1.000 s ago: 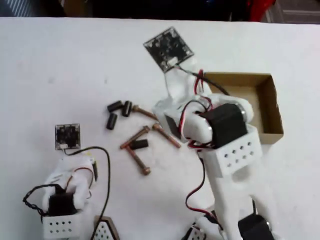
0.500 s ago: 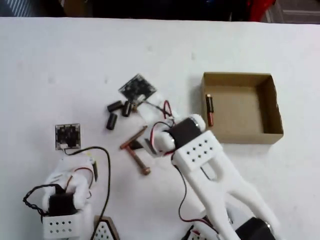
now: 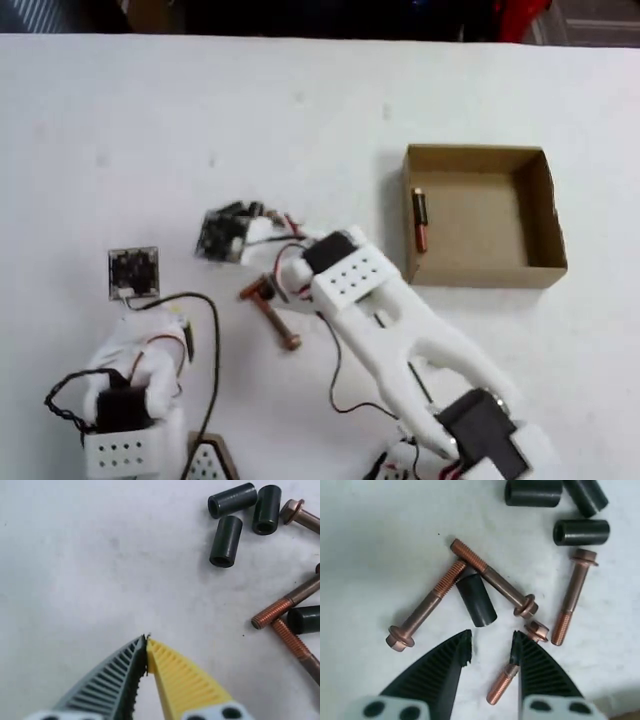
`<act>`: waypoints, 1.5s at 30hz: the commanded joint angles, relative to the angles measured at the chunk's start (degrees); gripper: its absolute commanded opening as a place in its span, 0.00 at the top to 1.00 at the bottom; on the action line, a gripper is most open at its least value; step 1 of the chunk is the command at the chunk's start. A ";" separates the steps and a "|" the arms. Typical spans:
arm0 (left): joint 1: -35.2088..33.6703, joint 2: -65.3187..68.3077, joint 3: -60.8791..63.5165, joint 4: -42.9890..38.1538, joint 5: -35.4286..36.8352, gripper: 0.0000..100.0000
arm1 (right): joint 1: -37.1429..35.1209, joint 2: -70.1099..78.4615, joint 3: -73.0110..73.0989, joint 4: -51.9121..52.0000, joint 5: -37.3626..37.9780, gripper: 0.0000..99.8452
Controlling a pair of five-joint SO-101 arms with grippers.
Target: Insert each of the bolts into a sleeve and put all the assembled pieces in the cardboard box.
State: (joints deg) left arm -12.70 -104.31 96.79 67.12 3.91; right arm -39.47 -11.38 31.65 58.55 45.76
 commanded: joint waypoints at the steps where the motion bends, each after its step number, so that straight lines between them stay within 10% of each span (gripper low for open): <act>1: -2.95 -0.40 -1.76 -0.79 -0.53 0.98 | -2.42 1.63 -0.53 -1.98 5.36 0.88; 45: -5.67 -0.40 -1.76 -2.64 -0.53 0.98 | -3.30 11.56 -0.70 -9.01 13.01 0.98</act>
State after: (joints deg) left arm -17.89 -104.31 96.79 66.24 3.91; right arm -42.64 5.49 31.56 46.51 58.59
